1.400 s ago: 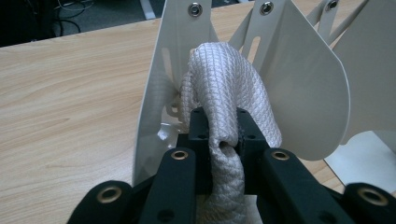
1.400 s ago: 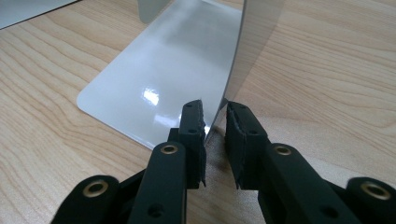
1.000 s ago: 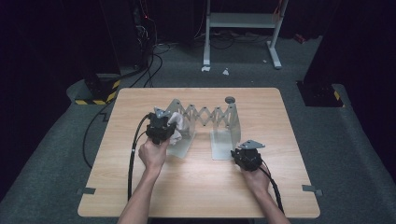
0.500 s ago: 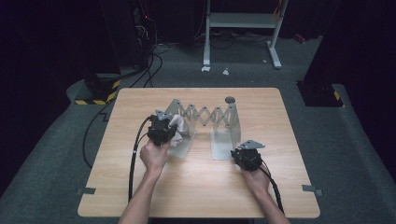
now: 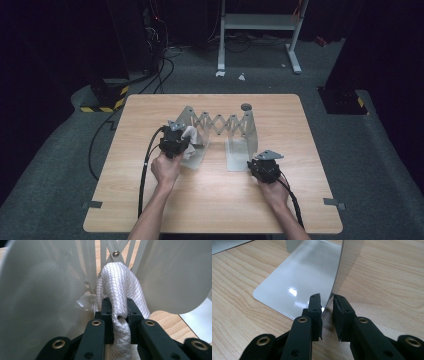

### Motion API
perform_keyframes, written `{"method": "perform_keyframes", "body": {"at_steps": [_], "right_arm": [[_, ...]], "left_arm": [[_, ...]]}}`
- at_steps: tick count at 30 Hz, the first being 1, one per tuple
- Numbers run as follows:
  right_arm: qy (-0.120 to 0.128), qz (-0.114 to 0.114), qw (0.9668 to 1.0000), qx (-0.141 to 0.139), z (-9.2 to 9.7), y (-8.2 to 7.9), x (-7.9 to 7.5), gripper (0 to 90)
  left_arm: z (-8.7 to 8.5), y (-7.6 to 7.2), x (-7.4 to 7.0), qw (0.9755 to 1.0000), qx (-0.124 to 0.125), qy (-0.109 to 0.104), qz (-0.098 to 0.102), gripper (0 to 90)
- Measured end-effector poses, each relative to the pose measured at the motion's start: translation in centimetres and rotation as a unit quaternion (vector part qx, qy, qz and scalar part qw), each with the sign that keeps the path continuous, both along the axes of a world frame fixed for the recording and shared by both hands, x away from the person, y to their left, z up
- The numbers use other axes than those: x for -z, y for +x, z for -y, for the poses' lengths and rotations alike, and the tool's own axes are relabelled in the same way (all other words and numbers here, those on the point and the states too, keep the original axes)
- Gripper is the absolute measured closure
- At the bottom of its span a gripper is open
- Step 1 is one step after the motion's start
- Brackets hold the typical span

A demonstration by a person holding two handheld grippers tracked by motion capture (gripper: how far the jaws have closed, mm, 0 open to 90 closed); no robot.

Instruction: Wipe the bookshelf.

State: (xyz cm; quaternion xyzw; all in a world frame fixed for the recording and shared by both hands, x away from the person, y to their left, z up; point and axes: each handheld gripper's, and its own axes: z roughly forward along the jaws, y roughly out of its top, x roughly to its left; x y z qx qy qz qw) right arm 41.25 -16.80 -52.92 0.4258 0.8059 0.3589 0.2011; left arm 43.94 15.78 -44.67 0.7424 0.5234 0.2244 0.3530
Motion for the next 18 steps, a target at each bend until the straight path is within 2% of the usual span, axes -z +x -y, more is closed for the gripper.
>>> {"method": "perform_keyframes", "body": {"at_steps": [10, 14, 18], "right_arm": [[-0.001, 0.001, 1.0000, 0.000, 0.0, 0.0, 0.0, 77.2], [-0.001, 0.001, 1.0000, 0.000, 0.0, 0.0, 0.0, 77.2], [-0.001, 0.001, 1.0000, 0.000, 0.0, 0.0, 0.0, 77.2]], "left_arm": [[0.3, 0.0, 0.5, 0.9999, 0.004, 0.014, 0.000, 80.0], [0.4, 0.0, 1.0, 0.9999, 0.003, 0.010, -0.005, 80.1], [0.4, 0.1, 1.7, 0.9997, 0.003, 0.023, -0.011, 80.1]]}}
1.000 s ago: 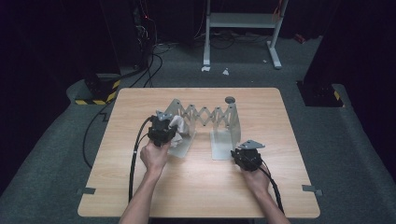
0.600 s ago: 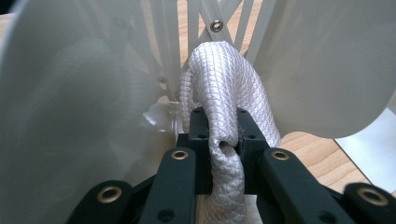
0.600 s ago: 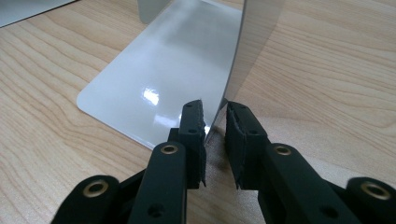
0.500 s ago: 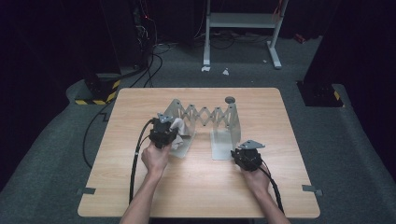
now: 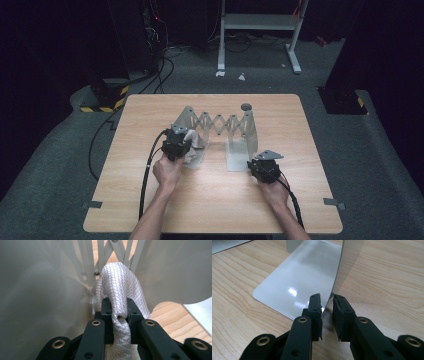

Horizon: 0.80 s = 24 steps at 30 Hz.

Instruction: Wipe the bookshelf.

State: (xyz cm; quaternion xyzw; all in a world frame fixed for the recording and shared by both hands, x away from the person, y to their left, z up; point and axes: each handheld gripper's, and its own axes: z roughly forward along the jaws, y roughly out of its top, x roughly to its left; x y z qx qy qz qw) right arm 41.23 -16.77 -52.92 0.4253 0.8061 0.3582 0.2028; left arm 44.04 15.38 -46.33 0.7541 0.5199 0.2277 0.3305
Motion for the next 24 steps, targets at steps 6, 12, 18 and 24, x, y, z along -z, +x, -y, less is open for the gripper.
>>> {"method": "perform_keyframes", "body": {"at_steps": [6, 12, 18, 24], "right_arm": [[-0.005, 0.003, 1.0000, 0.002, -0.1, -0.1, 0.0, 77.2], [-0.002, 0.002, 1.0000, 0.001, -0.1, 0.0, 0.0, 77.2], [-0.001, 0.001, 1.0000, 0.001, -0.1, 0.0, 0.0, 77.1], [-0.001, 0.001, 1.0000, 0.001, 0.0, 0.0, 0.0, 77.2]], "left_arm": [[0.2, 0.2, 0.7, 0.9999, 0.000, 0.009, -0.007, 80.1], [0.3, 0.5, 1.4, 0.9998, 0.000, 0.007, -0.018, 80.1], [0.2, 0.5, 1.5, 0.9997, -0.002, 0.018, -0.016, 80.2], [0.6, 0.4, 1.7, 0.9997, 0.005, 0.015, -0.018, 80.1]]}}
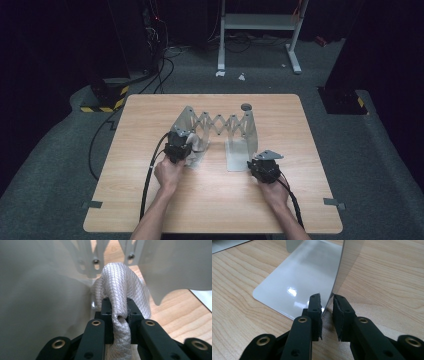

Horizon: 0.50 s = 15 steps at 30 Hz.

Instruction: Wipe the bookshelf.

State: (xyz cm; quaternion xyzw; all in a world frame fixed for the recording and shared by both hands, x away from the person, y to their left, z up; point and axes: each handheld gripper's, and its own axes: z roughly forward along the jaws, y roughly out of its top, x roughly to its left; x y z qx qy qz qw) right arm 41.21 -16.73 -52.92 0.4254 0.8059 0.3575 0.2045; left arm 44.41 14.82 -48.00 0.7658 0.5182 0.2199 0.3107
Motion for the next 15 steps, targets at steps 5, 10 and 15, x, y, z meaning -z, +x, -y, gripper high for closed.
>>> {"method": "perform_keyframes", "body": {"at_steps": [5, 10, 15], "right_arm": [[0.000, 0.000, 1.0000, 0.000, 0.0, 0.0, 0.0, 77.2], [0.000, 0.000, 1.0000, 0.000, 0.0, 0.0, 0.0, 77.1], [-0.001, 0.001, 1.0000, 0.000, 0.0, 0.0, 0.0, 77.2]], "left_arm": [[0.1, 0.3, 0.8, 0.9999, 0.001, 0.013, -0.010, 80.1], [0.2, 0.7, 1.1, 0.9998, 0.000, 0.013, -0.014, 80.1], [0.5, 1.2, 1.7, 0.9997, -0.002, 0.015, -0.021, 80.1]]}}
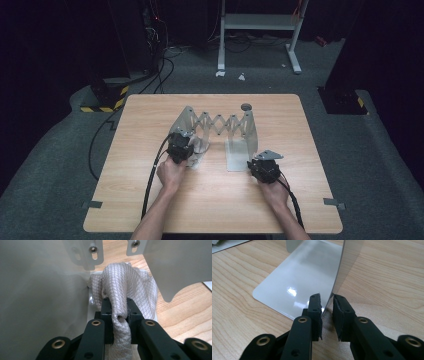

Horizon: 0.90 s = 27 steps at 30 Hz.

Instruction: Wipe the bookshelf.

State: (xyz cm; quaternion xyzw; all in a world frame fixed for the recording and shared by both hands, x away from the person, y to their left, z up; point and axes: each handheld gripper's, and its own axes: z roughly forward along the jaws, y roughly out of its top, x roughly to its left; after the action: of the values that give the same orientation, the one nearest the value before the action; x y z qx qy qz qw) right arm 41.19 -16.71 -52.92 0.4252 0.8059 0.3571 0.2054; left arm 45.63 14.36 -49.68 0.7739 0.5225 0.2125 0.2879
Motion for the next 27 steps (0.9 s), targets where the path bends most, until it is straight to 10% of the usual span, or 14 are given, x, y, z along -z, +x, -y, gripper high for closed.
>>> {"method": "perform_keyframes", "body": {"at_steps": [10, 27], "right_arm": [[0.000, 0.000, 1.0000, 0.000, 0.0, 0.0, 0.0, 77.1], [0.000, 0.000, 1.0000, 0.000, 0.0, 0.0, 0.0, 77.3]], "left_arm": [[0.2, 0.6, 0.2, 1.0000, -0.004, 0.002, -0.001, 80.1], [-0.5, 0.7, -5.5, 0.9983, -0.004, -0.008, 0.057, 80.2]]}}
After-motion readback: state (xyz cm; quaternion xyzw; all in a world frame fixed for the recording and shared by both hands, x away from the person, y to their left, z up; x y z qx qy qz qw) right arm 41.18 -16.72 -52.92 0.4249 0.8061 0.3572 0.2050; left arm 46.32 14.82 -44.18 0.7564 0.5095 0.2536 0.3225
